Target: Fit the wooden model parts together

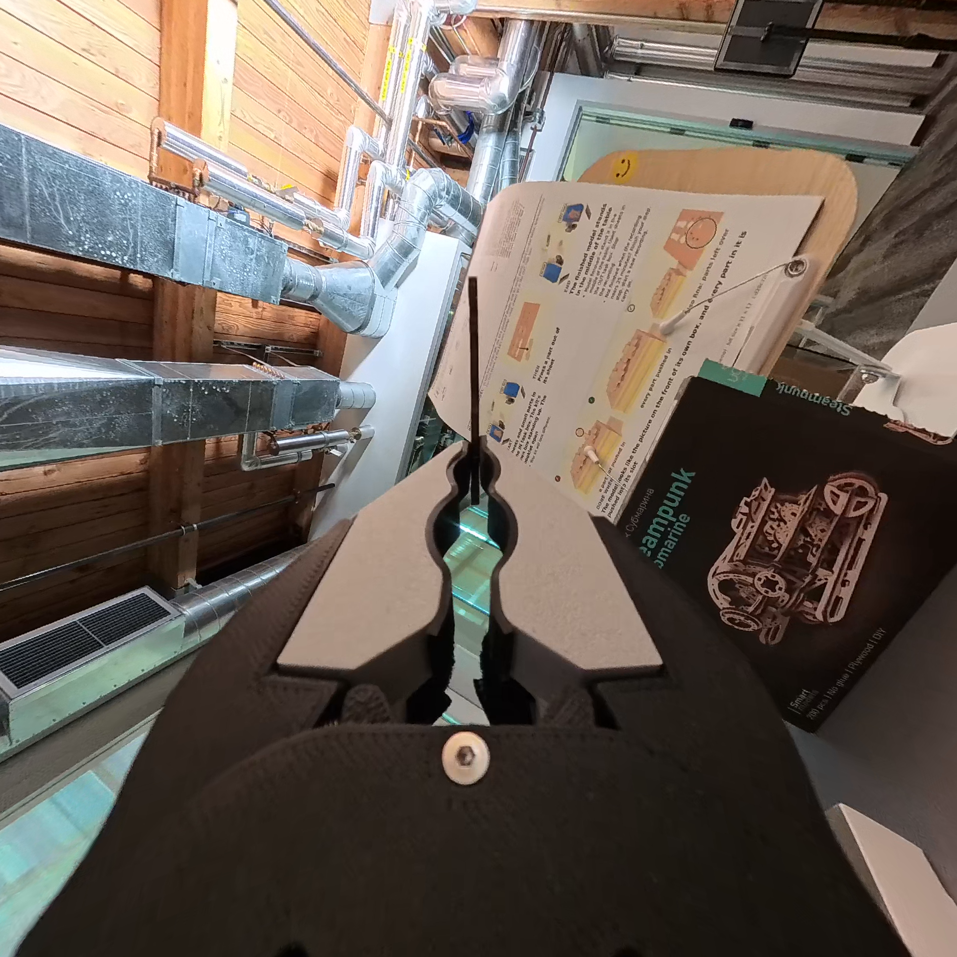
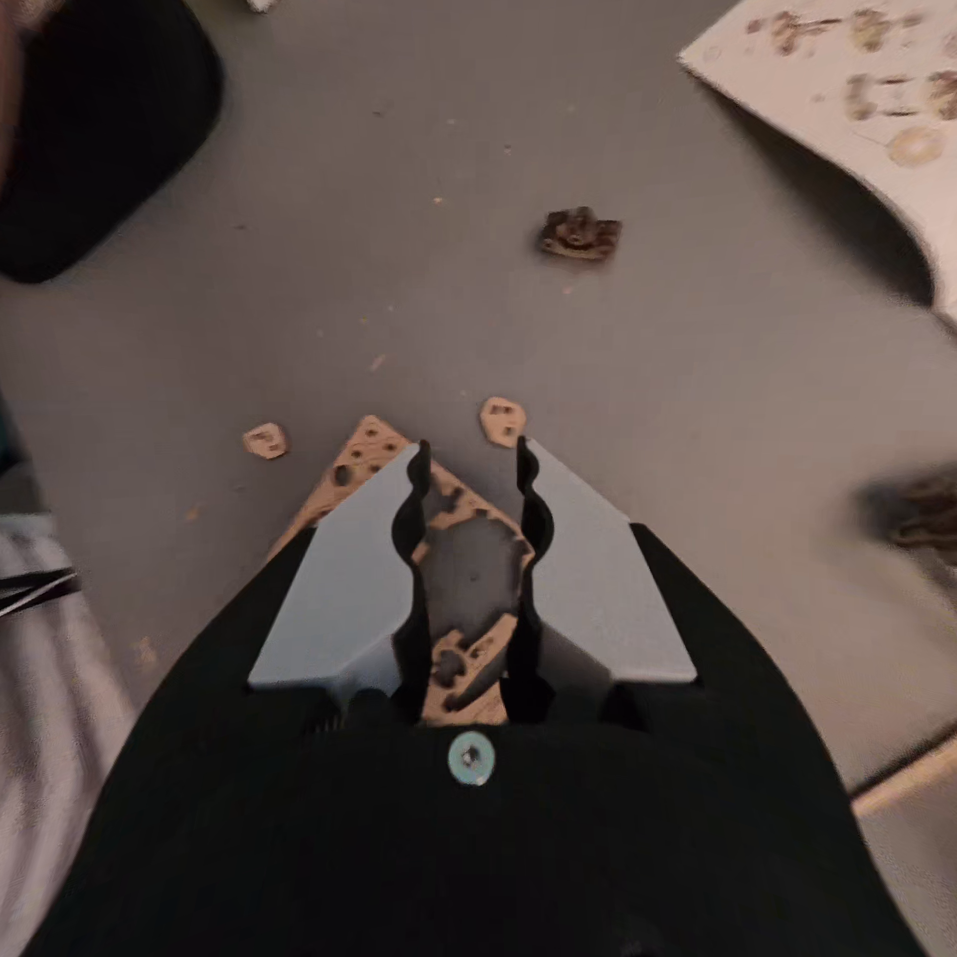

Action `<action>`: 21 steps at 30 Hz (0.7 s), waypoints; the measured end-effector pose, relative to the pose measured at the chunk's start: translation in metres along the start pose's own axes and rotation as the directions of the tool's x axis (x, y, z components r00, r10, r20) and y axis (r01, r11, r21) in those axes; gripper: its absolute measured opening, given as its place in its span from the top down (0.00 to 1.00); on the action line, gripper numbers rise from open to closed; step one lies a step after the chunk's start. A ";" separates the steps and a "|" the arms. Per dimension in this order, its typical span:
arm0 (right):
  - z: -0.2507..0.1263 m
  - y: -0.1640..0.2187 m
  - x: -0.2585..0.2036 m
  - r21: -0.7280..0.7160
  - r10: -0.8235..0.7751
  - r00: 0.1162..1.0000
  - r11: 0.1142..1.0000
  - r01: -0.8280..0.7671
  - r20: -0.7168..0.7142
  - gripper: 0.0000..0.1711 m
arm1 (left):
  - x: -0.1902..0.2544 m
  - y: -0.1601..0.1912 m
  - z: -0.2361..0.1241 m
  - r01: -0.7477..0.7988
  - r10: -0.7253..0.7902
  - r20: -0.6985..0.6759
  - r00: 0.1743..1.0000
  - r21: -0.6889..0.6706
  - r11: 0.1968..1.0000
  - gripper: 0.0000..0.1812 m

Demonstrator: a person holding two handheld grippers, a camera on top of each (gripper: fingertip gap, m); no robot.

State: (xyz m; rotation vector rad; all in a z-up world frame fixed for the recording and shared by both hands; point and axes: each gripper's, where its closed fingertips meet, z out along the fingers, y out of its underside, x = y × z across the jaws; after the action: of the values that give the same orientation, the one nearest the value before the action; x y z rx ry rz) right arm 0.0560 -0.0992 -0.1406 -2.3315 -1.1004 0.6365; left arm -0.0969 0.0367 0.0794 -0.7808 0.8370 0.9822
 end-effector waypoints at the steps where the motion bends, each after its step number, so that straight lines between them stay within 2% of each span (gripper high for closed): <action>1: 0.002 0.001 0.012 0.019 -0.021 0.996 1.000 0.023 -0.086 0.81 | -0.001 -0.001 0.000 0.004 -0.004 -0.001 1.000 0.001 1.000 1.00; 3: 0.004 0.002 0.018 0.048 -0.044 0.985 0.997 0.053 -0.168 0.81 | -0.003 -0.003 0.000 0.016 -0.016 -0.003 1.000 0.004 1.000 1.00; 8: 0.021 0.007 0.013 0.036 -0.045 0.983 0.998 0.052 -0.180 0.80 | -0.005 -0.006 -0.001 0.026 -0.026 -0.007 1.000 0.011 1.000 1.00; 12: 0.025 0.003 0.015 0.022 -0.100 0.982 0.994 0.105 -0.159 0.89 | -0.003 -0.006 -0.001 0.025 -0.025 -0.014 1.000 0.010 1.000 1.00; 14: 0.027 0.001 0.015 -0.009 -0.184 0.978 0.983 0.184 -0.100 0.92 | -0.001 -0.006 0.000 0.021 -0.021 -0.021 1.000 0.011 1.000 1.00; 16: 0.030 -0.002 0.012 -0.031 -0.349 0.937 0.936 0.349 0.004 0.92 | 0.004 -0.008 0.000 0.018 -0.017 -0.042 0.999 0.019 1.000 1.00; 18: 0.029 -0.001 0.010 -0.033 -0.497 0.858 0.863 0.505 0.126 0.92 | 0.010 -0.010 -0.001 0.010 -0.008 -0.056 0.998 0.028 1.000 1.00; 21: 0.029 0.000 0.012 -0.024 -0.615 0.742 0.765 0.643 0.268 0.92 | 0.019 -0.012 -0.001 0.000 0.002 -0.084 0.996 0.028 1.000 1.00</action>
State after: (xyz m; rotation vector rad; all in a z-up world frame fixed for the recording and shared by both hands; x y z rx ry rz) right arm 0.0460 -0.0835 -0.1653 -1.7941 -1.9675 0.6052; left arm -0.0804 0.0390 0.0643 -0.8018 0.9225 0.9418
